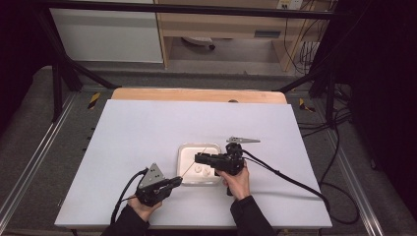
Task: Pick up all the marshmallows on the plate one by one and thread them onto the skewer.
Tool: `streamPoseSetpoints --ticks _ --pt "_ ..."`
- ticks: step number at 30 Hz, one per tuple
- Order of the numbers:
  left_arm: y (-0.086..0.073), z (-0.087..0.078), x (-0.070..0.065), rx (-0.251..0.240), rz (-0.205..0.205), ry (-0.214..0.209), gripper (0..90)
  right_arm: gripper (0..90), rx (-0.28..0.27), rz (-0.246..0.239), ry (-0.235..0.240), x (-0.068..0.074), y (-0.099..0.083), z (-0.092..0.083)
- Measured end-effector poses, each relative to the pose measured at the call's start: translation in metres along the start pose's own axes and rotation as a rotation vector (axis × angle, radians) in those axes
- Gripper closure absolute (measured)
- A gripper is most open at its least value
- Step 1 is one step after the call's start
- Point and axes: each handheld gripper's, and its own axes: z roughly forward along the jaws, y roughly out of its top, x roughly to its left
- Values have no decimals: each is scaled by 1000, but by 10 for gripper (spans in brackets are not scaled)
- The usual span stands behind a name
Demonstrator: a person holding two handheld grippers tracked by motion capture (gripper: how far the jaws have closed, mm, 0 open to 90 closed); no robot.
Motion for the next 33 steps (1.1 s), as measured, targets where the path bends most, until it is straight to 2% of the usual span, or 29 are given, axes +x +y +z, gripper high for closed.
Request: streamPoseSetpoints --ticks 11,21,27,33 --pt "3 12 -4 -5 -39 -4 886 742 37 -16 -9 2 -16 8" --pt "3 16 -4 2 -48 -13 886 733 55 -29 -19 2 -23 11" --pt "2 13 -2 -2 -49 -14 886 547 61 -60 -45 2 -18 7" --pt "1 7 3 -11 -58 -2 886 391 71 -131 -91 4 -10 -2"
